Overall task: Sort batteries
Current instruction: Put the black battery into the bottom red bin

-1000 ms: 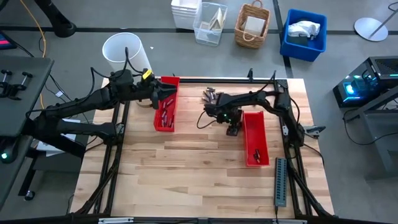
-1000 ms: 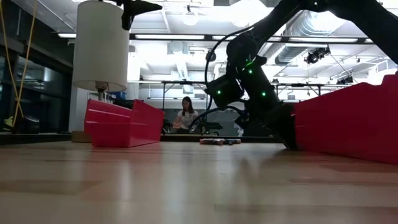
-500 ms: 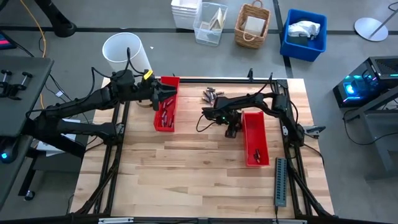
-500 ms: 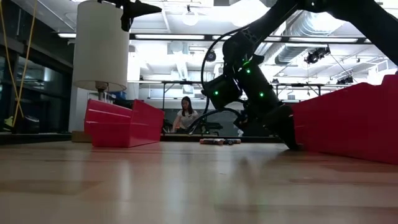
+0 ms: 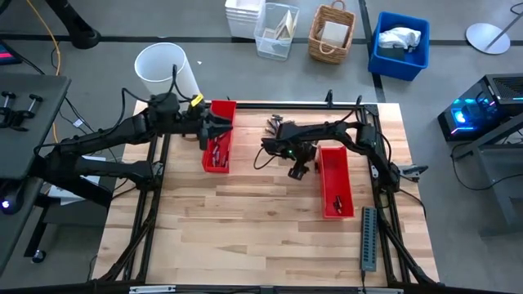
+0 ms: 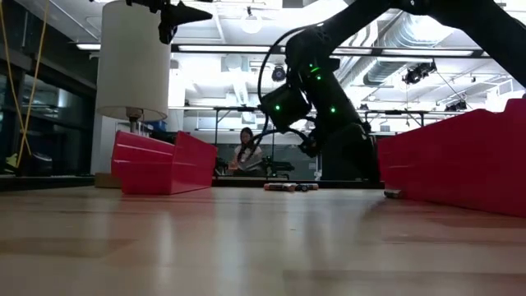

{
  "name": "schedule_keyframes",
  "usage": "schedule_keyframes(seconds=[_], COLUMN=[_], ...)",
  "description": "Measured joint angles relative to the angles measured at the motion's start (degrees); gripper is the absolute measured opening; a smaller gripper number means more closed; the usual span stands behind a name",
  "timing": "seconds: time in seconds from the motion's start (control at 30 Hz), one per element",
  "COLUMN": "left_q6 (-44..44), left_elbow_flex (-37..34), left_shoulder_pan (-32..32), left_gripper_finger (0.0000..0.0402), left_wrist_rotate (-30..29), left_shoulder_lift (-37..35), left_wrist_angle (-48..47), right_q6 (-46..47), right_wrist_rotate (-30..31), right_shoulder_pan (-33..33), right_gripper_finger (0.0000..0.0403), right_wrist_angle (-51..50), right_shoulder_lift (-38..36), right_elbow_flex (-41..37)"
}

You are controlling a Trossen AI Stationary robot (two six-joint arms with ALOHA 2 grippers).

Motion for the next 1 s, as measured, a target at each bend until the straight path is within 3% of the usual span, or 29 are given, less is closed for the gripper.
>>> schedule_keyframes(seconds=[0.07,0.37,0.73,1.0], left_q6=[0.37,1.92,2.86,2.84], left_elbow_flex=[-0.02,-0.02,-0.02,-0.02], left_shoulder_pan=[0.00,0.00,0.02,0.02], left_gripper_finger=[0.0135,0.0135,0.0135,0.0135], left_wrist_rotate=[0.01,0.01,-0.01,-0.03], left_shoulder_lift=[0.01,0.01,0.01,0.01], left_wrist_angle=[-0.75,-1.21,-1.89,-1.89], right_q6=[0.94,1.17,1.61,-4.61], right_wrist_rotate=[-2.33,-2.59,-3.41,-3.74], right_shoulder_pan=[-0.04,0.39,-0.21,-0.43], right_gripper_finger=[0.0215,0.0215,0.0215,0.0215], right_wrist_angle=[-1.10,-4.24,3.55,6.15], right_shoulder_lift=[0.00,-0.17,-0.22,-0.28], right_elbow_flex=[-0.68,-4.42,-7.70,-7.70])
